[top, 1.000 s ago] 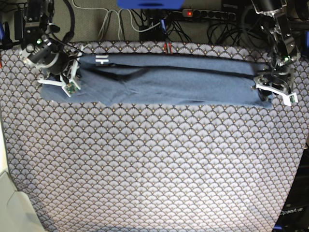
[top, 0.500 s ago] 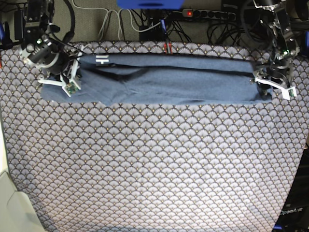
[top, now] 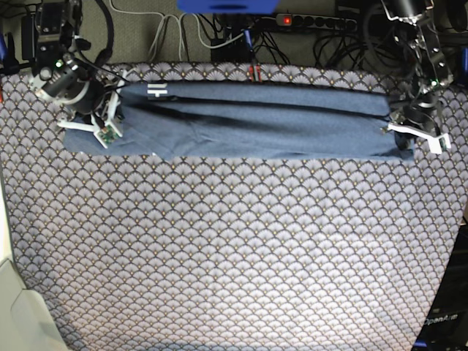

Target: Fold the T-shirt properly

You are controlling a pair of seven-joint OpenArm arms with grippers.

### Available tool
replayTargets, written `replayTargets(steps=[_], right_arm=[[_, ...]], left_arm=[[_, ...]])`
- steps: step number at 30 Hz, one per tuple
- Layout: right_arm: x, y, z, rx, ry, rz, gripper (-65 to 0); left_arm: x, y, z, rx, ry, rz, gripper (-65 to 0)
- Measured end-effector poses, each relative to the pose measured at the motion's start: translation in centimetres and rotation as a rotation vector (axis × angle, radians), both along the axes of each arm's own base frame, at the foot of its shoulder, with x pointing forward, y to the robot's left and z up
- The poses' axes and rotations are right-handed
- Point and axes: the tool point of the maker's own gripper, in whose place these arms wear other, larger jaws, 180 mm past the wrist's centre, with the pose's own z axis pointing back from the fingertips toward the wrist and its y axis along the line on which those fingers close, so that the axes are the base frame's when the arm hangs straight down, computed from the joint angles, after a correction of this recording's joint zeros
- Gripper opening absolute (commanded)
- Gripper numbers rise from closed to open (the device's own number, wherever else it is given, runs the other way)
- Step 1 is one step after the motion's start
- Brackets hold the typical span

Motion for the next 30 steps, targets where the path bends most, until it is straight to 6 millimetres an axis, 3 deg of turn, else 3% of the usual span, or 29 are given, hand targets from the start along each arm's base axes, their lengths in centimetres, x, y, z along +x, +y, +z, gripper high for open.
replayTargets(steps=[7,12,15,20,22,25,30], right_arm=[[0.0,0.0,0.0,0.0,0.0,0.0,-65.0],[0.0,0.0,0.0,0.0,0.001,-0.001,-65.0],[0.1,0.0,0.0,0.0,-0.001,-0.001,-65.0],[0.1,0.0,0.0,0.0,0.0,0.0,-65.0],[0.2,0.0,0.1,-0.002,-0.002,0.0,-65.0],[0.0,0.0,0.0,0.001,0.0,-0.001,-65.0],[0.2,0.0,0.1,0.002,-0.005,0.0,-65.0]], left_arm=[[0.0,0.0,0.2,0.005,0.0,0.0,-64.7],[-0.4,-2.1,1.6,0.031,0.02,-0.012,-64.7],[-0.8,-4.8,3.4,0.016,0.01,-0.042,-64.7],[0.8,-9.2,8.7,-0.028,-0.069,-0.099,-64.7],[0.7,-10.7,9.9,-0.05,-0.071,-0.12,-64.7],[0.5,-13.5,10.3,-0.085,-0.051,-0.166,-64.7],[0.6,-21.1,10.0,-0.16,-0.034,-0.368,-64.7]])
